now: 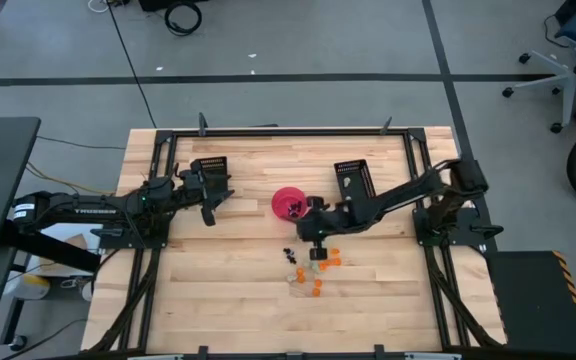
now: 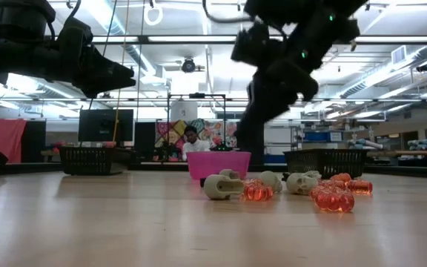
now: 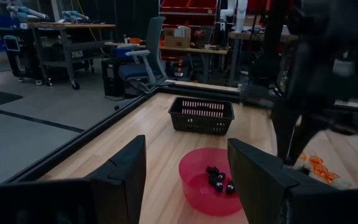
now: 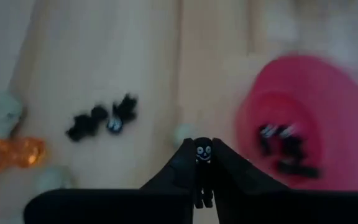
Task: Sort Halloween decoration
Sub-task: Put the black skeleton toy into the pink bin, then put the orange pumpkin toy into the the left black bin
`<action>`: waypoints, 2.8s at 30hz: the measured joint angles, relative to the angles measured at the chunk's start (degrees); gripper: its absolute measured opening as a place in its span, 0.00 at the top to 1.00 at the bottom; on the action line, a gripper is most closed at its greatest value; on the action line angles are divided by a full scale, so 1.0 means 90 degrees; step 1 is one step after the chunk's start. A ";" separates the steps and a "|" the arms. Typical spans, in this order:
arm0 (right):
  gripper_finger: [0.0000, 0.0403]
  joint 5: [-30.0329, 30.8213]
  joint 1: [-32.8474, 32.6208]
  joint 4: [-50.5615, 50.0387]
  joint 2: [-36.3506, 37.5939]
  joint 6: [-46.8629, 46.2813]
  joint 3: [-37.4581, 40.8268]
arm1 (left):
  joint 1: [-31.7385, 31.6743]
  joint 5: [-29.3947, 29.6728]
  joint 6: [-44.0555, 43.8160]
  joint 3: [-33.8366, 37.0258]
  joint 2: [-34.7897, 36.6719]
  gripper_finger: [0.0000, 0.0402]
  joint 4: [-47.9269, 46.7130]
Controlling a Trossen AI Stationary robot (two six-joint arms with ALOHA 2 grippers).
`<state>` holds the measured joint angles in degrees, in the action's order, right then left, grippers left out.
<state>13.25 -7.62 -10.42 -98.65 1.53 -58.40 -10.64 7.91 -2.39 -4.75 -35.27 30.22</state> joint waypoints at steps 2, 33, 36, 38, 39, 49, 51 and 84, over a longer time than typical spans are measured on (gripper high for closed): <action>0.91 0.0238 0.0083 0.0070 0.0153 0.0176 0.0004 | 0.0000 0.0000 0.0002 0.0000 0.0000 0.52 0.0000; 0.62 -0.0749 0.1171 0.0487 0.0234 0.0582 -0.0025 | 0.0000 -0.0453 0.0007 0.0002 -0.0087 0.52 0.0006; 0.62 -0.0778 0.1079 -0.0142 0.0497 0.0409 -0.0025 | 0.0008 -0.0823 -0.0048 0.0002 -0.0089 0.52 -0.0004; 0.62 -0.0850 0.1021 -0.0505 0.0597 0.0263 -0.0025 | 0.0003 -0.0814 -0.0095 0.0002 -0.0134 0.52 -0.0027; 0.62 -0.0864 0.0992 -0.0739 0.0611 0.0185 -0.0025 | -0.0002 -0.0814 -0.0093 0.0002 -0.0139 0.52 -0.0059; 0.58 -0.0829 0.0667 -0.1141 0.0536 -0.0633 0.0773 | 0.0000 -0.0797 0.0029 -0.0002 -0.0177 0.52 0.0008; 0.56 -0.0679 0.0635 -0.1100 0.0536 -0.0722 0.0945 | 0.0000 -0.0795 0.0029 -0.0002 -0.0177 0.52 0.0024; 0.78 -0.0621 0.0707 0.0287 0.0534 -0.0619 0.1423 | 0.0000 -0.0795 -0.0226 -0.0026 -0.0177 0.52 0.0008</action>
<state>7.66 -1.26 -7.84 -93.84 -4.04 -45.60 -10.63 0.75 -4.42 -4.99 -36.86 30.29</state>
